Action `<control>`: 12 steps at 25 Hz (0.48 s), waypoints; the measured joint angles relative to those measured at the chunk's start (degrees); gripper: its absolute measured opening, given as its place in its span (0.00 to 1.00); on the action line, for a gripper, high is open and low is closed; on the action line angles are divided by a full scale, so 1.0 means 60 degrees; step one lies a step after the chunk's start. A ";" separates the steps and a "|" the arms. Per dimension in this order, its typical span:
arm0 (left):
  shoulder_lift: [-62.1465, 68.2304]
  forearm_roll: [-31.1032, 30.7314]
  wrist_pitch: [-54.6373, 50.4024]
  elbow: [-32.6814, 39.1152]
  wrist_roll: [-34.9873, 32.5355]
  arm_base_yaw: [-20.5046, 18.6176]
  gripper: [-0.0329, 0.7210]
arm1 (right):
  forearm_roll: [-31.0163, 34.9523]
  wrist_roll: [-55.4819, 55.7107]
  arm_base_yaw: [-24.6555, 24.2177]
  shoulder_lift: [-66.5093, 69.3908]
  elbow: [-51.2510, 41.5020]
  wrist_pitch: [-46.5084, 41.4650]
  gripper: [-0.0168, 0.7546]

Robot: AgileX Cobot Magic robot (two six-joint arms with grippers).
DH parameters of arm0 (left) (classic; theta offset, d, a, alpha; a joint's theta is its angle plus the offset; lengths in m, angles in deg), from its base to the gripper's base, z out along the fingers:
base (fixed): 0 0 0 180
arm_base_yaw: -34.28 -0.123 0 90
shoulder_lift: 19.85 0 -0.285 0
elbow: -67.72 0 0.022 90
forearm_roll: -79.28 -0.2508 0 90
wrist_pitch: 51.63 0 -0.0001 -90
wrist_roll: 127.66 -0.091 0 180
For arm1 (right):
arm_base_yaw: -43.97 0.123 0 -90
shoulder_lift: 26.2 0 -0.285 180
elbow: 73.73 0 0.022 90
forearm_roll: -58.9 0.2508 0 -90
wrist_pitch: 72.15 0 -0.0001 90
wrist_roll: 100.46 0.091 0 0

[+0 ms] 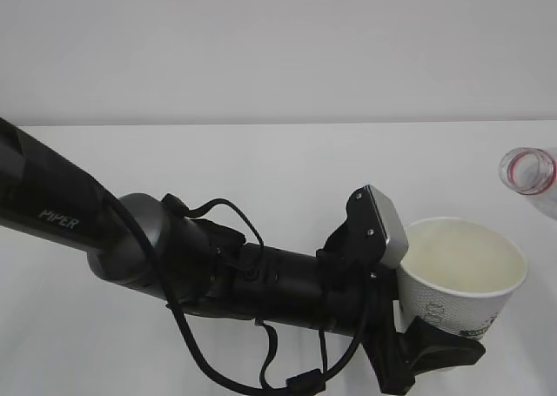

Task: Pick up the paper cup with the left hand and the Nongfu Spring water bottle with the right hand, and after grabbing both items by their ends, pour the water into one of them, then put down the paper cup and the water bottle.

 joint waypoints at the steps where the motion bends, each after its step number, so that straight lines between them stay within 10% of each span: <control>1: 0.0000 0.0000 0.0000 0.0000 0.0000 0.0000 0.73 | 0.0000 -0.0074 0.0000 0.0000 0.0000 0.0000 0.60; 12: 0.0000 0.0000 0.0000 0.0000 0.0000 0.0000 0.73 | 0.0000 -0.0942 0.0000 0.0000 0.0000 0.0000 0.60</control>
